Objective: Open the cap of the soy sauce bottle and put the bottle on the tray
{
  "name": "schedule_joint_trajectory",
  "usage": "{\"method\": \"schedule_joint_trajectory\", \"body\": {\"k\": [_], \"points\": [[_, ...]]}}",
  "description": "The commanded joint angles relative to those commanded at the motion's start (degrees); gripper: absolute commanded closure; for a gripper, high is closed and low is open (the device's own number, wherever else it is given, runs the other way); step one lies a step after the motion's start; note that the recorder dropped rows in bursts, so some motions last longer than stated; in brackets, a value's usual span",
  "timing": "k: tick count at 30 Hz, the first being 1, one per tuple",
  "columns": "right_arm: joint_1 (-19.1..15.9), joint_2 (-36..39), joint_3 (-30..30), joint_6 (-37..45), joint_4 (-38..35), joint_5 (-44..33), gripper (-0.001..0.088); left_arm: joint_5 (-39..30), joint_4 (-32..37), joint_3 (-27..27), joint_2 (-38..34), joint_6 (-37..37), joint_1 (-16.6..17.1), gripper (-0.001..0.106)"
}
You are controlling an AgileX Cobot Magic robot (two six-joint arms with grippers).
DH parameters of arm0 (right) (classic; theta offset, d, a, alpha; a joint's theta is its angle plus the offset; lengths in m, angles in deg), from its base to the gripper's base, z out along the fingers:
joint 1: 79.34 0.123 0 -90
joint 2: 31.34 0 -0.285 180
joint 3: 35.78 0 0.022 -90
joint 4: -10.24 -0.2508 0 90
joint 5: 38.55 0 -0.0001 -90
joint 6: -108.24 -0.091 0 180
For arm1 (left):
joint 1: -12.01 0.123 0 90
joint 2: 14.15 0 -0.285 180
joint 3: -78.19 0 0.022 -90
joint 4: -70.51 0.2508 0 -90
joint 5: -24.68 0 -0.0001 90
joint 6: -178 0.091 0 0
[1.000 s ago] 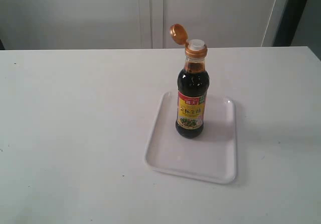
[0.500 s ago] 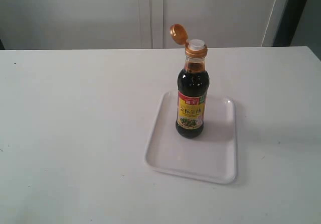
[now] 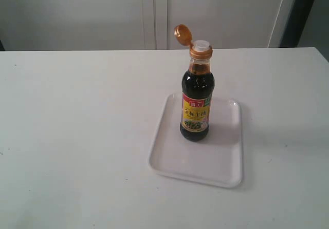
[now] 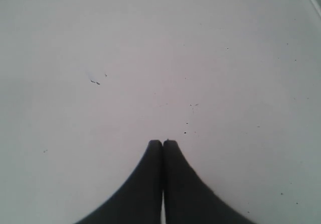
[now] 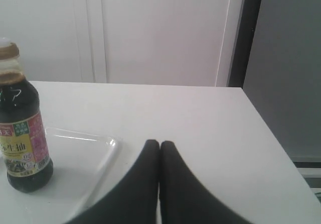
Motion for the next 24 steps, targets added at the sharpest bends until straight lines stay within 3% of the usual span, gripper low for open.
{"method": "schedule_joint_trajectory", "body": {"k": [14, 24], "points": [[0.00, 0.00, -8.90, 0.00, 0.14, 2.18, 0.0868, 0.00, 0.00, 0.00, 0.00, 0.00, 0.00, 0.105], [0.00, 0.00, -8.90, 0.00, 0.24, 1.55, 0.0868, 0.00, 0.00, 0.00, 0.00, 0.00, 0.00, 0.105]]}}
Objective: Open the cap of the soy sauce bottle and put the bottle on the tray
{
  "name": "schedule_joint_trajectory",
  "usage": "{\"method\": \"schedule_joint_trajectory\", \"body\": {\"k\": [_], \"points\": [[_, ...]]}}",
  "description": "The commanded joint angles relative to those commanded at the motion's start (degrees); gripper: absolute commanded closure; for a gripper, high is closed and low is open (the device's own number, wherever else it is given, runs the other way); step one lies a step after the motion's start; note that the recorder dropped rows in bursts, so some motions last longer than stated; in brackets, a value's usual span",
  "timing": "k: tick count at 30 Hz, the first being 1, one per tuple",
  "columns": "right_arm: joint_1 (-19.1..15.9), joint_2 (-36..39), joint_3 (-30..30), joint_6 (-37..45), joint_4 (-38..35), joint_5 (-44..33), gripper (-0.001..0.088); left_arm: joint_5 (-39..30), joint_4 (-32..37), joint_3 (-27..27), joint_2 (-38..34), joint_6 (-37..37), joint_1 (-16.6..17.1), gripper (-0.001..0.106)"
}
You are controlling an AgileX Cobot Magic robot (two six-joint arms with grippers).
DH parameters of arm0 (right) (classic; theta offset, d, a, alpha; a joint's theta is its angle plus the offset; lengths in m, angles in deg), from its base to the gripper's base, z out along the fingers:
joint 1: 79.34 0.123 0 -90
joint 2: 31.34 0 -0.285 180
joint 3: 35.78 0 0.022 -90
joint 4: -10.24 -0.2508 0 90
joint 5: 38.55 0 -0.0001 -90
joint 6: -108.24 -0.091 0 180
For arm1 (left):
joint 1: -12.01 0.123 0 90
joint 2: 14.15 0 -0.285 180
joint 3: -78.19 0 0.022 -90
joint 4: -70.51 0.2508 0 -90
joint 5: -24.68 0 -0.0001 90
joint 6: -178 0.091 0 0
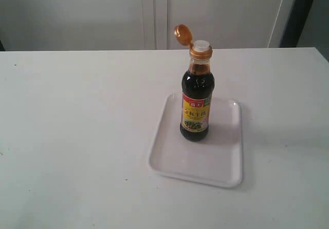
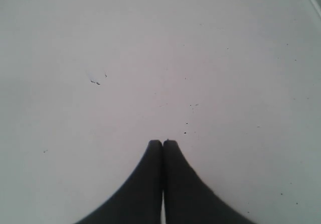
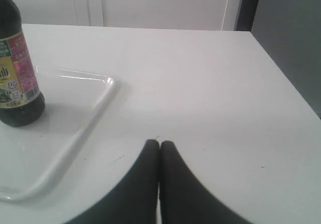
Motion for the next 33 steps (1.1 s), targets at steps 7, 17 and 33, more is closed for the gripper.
{"method": "schedule_joint_trajectory", "body": {"k": [7, 17, 33], "points": [[0.00, 0.00, 0.00, 0.00, -0.01, -0.78, 0.0868, 0.00, 0.00, 0.00, 0.00, 0.00, 0.00, 0.105], [0.00, 0.00, 0.00, 0.00, -0.01, -0.78, 0.0868, 0.00, 0.00, 0.00, 0.00, 0.00, 0.00, 0.105], [0.00, 0.00, 0.00, 0.00, -0.01, -1.24, 0.0868, 0.00, 0.00, 0.00, 0.00, 0.00, 0.00, 0.105]]}}
